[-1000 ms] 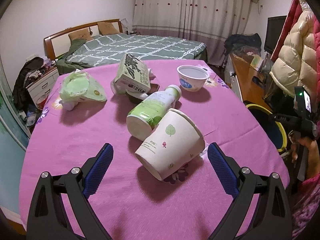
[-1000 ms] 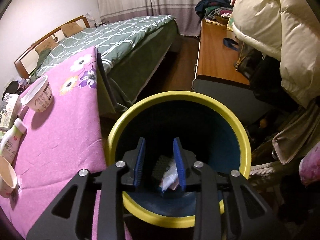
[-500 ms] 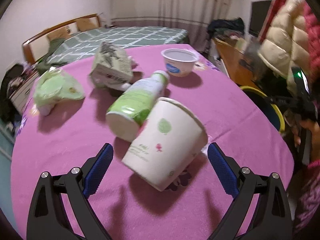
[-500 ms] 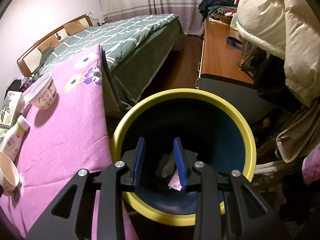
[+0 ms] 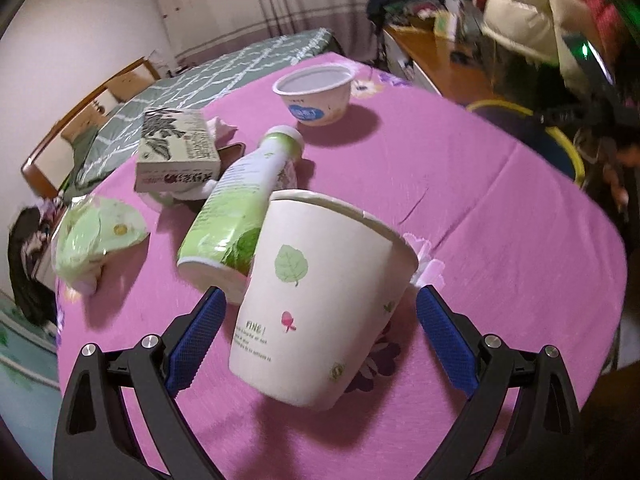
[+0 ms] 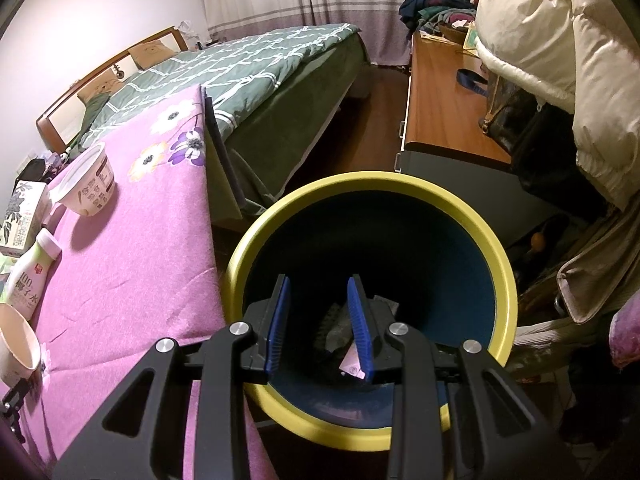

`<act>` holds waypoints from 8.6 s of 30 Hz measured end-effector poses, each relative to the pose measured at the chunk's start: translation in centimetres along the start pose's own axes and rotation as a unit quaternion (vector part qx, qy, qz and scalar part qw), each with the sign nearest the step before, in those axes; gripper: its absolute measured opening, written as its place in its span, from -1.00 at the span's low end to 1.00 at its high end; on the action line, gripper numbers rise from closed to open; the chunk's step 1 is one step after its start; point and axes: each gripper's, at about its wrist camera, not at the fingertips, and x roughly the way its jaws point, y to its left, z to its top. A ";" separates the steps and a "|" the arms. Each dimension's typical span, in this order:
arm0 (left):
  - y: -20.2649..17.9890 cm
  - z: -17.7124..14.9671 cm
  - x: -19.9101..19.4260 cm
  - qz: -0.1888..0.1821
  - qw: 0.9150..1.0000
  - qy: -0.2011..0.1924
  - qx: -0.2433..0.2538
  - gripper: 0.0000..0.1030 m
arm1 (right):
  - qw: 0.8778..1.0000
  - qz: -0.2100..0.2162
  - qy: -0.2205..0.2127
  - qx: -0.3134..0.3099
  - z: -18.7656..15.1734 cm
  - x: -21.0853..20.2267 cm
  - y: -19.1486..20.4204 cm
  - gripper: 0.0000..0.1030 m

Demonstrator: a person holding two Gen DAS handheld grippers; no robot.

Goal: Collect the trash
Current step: 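Grasp the white paper cup with the left gripper, then carry the paper cup to the yellow bin and open the left gripper, then move the right gripper toward the black-and-white printed box, then grasp the black-and-white printed box with the right gripper and lift, then carry the printed box over the yellow bin and open the right gripper, then grasp the green-and-white plastic bottle with the left gripper, then carry the bottle over the yellow bin and open the left gripper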

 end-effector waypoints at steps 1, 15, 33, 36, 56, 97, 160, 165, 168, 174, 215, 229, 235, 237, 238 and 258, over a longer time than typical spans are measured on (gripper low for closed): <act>-0.1 0.1 0.1 0.000 1.000 0.003 0.006 0.83 | 1.000 0.001 0.000 0.001 0.0 0.0 0.0 -0.44; -0.8 0.0 0.8 -0.019 0.998 0.045 0.038 0.32 | 1.000 0.011 0.001 0.004 -0.4 -0.2 -0.1 -0.44; -4.3 3.0 -4.0 -0.097 0.995 -0.013 0.019 0.27 | 1.000 0.012 -0.021 0.013 -1.4 -3.5 -2.1 -0.44; -5.8 5.4 -3.2 -0.113 0.993 -0.018 0.021 0.27 | 0.999 0.008 -0.033 0.020 -1.9 -4.8 -3.2 -0.44; -22.5 19.7 6.3 -0.201 0.976 -0.011 0.078 0.28 | 0.996 -0.033 -0.067 0.049 -5.9 -9.7 -9.6 -0.30; 13.6 -4.9 -8.1 0.062 0.933 -0.146 -0.322 0.83 | 0.981 0.129 -0.039 -0.139 -2.0 -7.0 14.9 -0.26; 15.0 -8.3 -11.8 0.107 0.929 -0.149 -0.321 0.83 | 0.960 0.248 0.005 -0.127 4.1 -3.2 31.7 0.39; 13.7 -7.3 -10.9 0.094 0.937 -0.145 -0.304 0.83 | 0.968 0.226 -0.022 -0.107 3.1 -5.1 26.2 0.40; 12.9 -6.7 -10.2 0.084 0.941 -0.142 -0.294 0.83 | 0.976 0.195 -0.035 -0.085 2.4 -5.9 21.3 0.40; 10.5 -4.7 -8.2 0.060 0.953 -0.129 -0.267 0.83 | 0.989 0.128 -0.053 -0.044 1.9 -6.3 13.1 0.40; 6.3 -0.7 3.1 -0.003 0.982 -0.046 -0.184 0.56 | 0.998 0.002 -0.010 0.059 0.9 1.3 -2.1 0.55; 6.9 -0.7 3.9 -0.023 0.981 -0.046 -0.189 0.23 | 0.998 0.015 -0.011 0.060 0.8 1.2 -1.8 0.55; 6.3 -0.4 3.5 -0.021 0.982 -0.053 -0.177 0.08 | 0.998 0.020 -0.011 0.057 0.8 1.0 -1.5 0.55; 6.3 -0.3 3.1 -0.019 0.982 -0.059 -0.178 0.08 | 0.998 0.022 -0.012 0.057 0.7 0.8 -1.5 0.55; 6.4 -0.2 2.8 -0.019 0.982 -0.062 -0.178 0.08 | 0.998 0.024 -0.014 0.057 0.7 0.6 -1.5 0.55; 5.5 2.4 -8.0 0.012 0.979 -0.153 -0.135 0.01 | 0.997 0.046 -0.033 0.059 -0.2 -2.1 -1.4 0.55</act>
